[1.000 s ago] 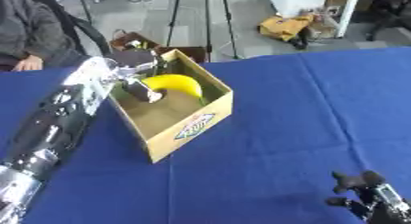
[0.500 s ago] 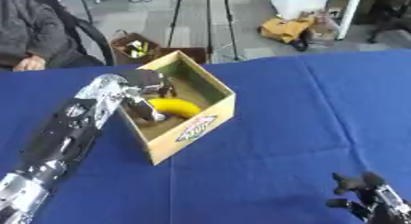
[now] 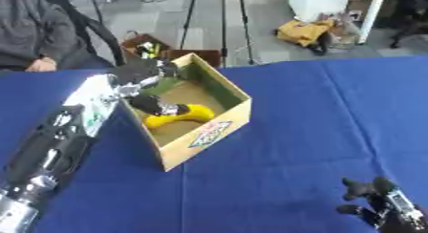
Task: Pick up objects on the table and place them in the box.
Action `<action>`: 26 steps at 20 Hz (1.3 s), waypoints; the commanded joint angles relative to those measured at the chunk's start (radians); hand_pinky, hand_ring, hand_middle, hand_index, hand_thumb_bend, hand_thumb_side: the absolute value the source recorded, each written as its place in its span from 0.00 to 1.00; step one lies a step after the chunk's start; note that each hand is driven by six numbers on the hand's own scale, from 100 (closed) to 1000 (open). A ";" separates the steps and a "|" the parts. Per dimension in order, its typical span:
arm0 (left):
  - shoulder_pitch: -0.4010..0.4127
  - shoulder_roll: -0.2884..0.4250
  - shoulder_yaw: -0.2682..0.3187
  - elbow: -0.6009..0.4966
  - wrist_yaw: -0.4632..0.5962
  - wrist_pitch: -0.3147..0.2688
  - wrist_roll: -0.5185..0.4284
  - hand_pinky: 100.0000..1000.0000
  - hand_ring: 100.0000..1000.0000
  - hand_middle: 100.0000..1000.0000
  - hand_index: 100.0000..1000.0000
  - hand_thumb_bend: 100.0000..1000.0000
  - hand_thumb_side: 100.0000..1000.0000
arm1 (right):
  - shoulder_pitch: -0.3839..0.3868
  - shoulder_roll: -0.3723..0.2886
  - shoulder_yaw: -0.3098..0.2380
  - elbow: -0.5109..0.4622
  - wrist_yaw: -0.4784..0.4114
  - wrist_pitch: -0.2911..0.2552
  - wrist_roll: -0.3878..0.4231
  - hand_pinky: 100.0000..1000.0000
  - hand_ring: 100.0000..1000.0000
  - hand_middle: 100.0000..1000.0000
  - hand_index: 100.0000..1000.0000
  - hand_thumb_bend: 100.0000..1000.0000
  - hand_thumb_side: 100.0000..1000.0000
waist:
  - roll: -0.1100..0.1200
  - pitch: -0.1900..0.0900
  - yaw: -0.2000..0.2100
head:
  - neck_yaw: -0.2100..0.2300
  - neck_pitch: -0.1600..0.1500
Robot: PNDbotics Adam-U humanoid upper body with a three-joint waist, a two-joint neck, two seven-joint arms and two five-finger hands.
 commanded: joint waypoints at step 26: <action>0.549 -0.057 0.185 -0.525 0.956 0.327 -0.027 0.67 0.61 0.55 0.69 0.15 1.00 | 0.006 -0.019 -0.030 -0.021 -0.019 -0.013 -0.028 0.61 0.96 0.49 0.58 0.00 0.76 | -0.020 -0.040 0.081 | -0.030 0.018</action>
